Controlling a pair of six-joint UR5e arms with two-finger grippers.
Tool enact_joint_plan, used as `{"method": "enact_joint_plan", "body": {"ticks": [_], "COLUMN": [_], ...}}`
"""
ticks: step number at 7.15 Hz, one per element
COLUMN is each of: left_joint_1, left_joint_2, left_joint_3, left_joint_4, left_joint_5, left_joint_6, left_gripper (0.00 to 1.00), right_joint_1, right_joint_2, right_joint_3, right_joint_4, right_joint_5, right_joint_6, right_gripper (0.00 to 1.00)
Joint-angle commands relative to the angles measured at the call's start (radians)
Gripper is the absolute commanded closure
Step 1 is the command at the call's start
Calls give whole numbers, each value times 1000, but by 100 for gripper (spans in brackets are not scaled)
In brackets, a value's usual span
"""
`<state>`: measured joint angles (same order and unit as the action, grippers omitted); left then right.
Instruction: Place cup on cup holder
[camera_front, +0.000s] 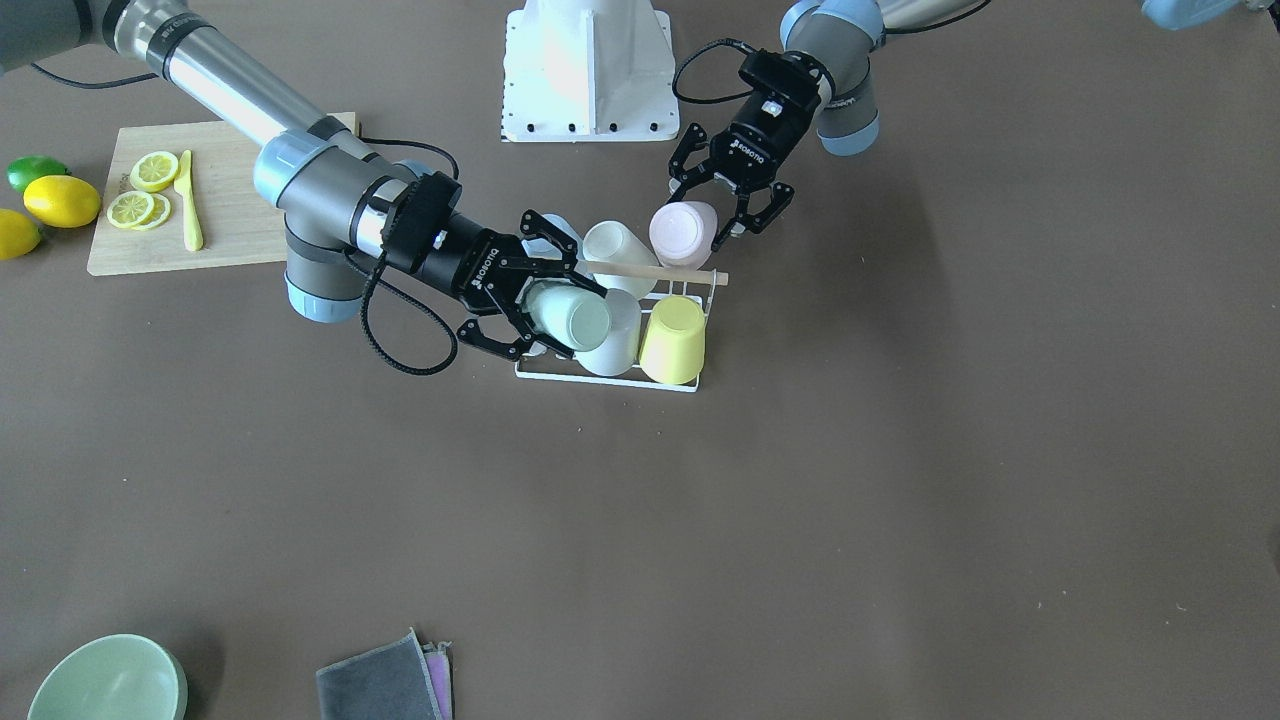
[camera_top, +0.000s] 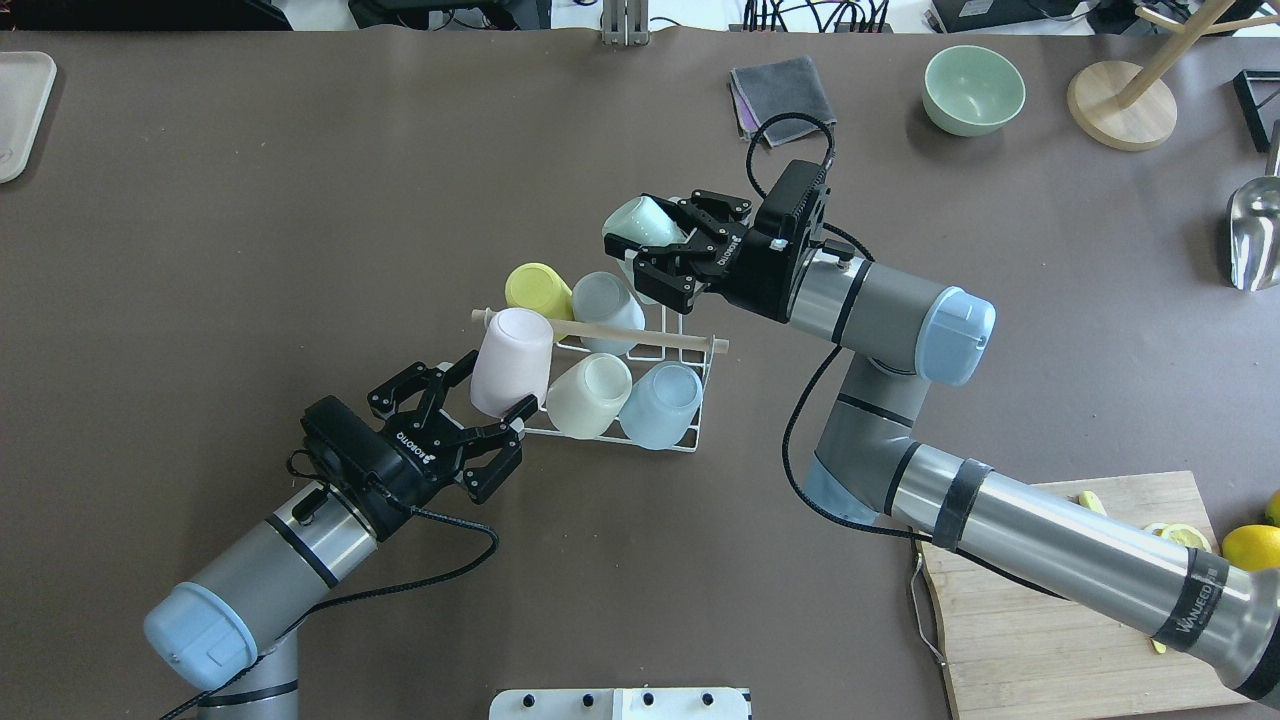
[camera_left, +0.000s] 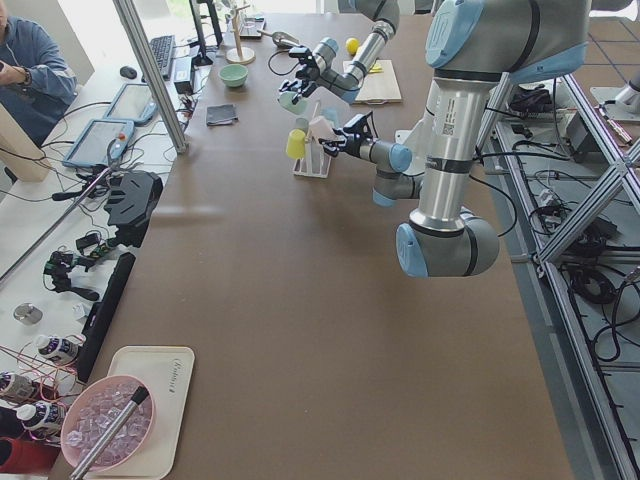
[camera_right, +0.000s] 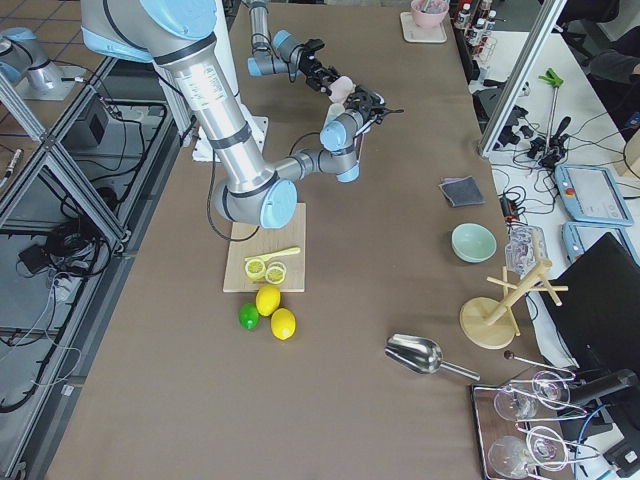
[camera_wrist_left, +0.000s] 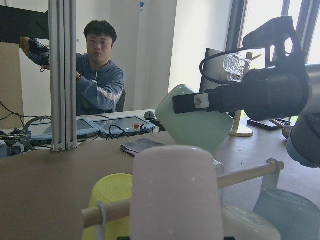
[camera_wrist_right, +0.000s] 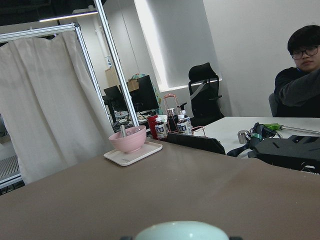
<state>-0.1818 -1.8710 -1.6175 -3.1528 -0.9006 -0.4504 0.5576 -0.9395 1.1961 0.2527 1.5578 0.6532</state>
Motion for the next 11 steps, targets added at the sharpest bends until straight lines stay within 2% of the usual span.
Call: {"method": "enact_joint_plan", "body": {"ticks": [1, 2, 3, 4, 5, 6, 7, 8, 10, 11], "left_joint_1": [-4, -8, -24, -28, -59, -140, -266, -441, -755, -909], "left_joint_2": [1, 15, 85, 208, 302, 359, 375, 381, 401, 401], "left_joint_3": [-13, -57, -121, -201, -226, -226, -226, -223, -178, -167], "left_joint_4": [-3, -4, -4, 0, -1, 41, 159, 277, 530, 677], "left_joint_5": [-4, -11, -77, -125, -224, -309, -445, -648, -1090, -1268], "left_joint_6": [-1, -2, -11, -22, -24, -59, -221, -376, -410, -400], "left_gripper": [1, 1, 1, 1, 1, 1, 1, 1, 1, 1], "right_joint_1": [-15, -16, -16, -25, -33, -35, -44, -48, -22, 10], "right_joint_2": [-10, -9, -10, -15, -22, -28, -36, -48, -53, -47], "right_joint_3": [-10, -21, -21, -21, -23, -21, -23, -21, -21, -21], "right_joint_4": [37, 55, 56, 62, 92, 106, 126, 147, 155, 142], "right_joint_5": [-2, -2, -4, -31, -47, -59, -94, -120, -124, -122], "right_joint_6": [-17, -20, -20, -20, -20, -21, -21, -21, -21, -23], "right_gripper": [100, 100, 100, 100, 100, 100, 1, 0, 0, 0]}}
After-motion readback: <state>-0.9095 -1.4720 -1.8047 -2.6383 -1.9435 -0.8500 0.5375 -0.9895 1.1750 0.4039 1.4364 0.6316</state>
